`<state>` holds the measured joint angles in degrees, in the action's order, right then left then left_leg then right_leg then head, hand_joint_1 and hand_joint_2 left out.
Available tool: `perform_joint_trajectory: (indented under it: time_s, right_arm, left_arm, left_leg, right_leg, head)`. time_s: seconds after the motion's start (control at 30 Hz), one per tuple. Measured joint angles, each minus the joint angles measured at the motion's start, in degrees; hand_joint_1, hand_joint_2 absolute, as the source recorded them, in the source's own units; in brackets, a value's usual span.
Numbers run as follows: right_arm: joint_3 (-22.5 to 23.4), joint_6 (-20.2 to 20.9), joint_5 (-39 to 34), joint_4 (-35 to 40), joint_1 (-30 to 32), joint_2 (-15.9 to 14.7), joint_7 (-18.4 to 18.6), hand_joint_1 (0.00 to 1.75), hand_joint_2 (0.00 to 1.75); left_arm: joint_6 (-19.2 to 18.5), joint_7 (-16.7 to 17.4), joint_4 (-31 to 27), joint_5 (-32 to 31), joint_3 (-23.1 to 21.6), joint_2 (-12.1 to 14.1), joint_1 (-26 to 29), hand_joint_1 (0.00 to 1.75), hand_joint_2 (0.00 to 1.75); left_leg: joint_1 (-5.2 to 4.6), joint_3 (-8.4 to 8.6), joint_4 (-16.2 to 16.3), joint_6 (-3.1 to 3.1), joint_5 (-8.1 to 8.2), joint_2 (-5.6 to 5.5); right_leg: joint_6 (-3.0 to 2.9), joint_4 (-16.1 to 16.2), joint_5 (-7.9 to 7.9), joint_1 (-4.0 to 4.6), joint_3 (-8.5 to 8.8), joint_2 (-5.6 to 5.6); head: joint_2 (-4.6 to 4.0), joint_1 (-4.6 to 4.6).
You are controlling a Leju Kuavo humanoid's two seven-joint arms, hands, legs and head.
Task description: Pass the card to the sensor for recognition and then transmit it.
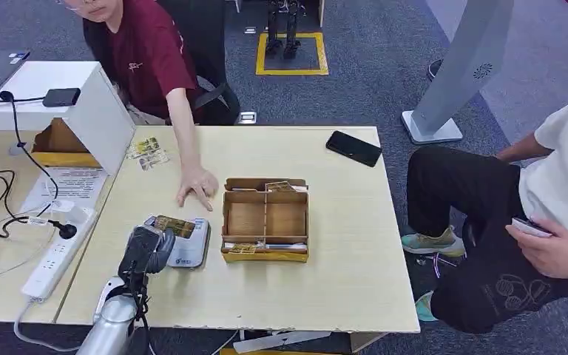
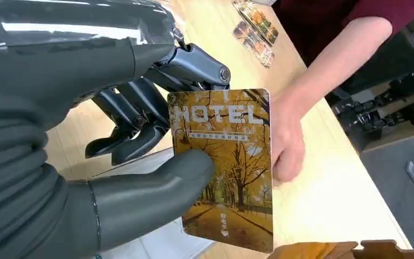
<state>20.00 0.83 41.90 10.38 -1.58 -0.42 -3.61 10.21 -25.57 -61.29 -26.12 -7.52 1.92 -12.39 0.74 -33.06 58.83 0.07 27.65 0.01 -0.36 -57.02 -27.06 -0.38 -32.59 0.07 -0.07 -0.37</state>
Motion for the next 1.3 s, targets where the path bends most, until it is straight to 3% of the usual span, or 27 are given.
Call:
perform_joint_trajectory:
  time_s: [0.27,1.3]
  right_arm:
    - [0.3,0.1,0.8,0.0,0.0,0.1,-0.2,0.0,1.75]
    - [1.1,0.0,1.8,0.0,-0.1,0.4,-0.2,0.0,1.75]
  left_arm:
    - [1.9,1.9,0.8,-4.7,-1.1,-0.1,-0.5,1.75,1.75]
    - [2.6,3.3,4.9,-7.9,-2.6,-0.3,-2.1,1.75,1.75]
  left_leg:
    - [0.0,0.0,0.0,0.0,0.0,0.0]
    - [0.0,0.01,0.0,0.0,0.0,0.0]
  right_leg:
    - [0.0,0.0,0.0,0.0,-0.01,0.0]
    - [0.0,0.0,0.0,0.0,0.01,0.0]
  head:
    - [0.0,-0.02]
    - [0.0,-0.02]
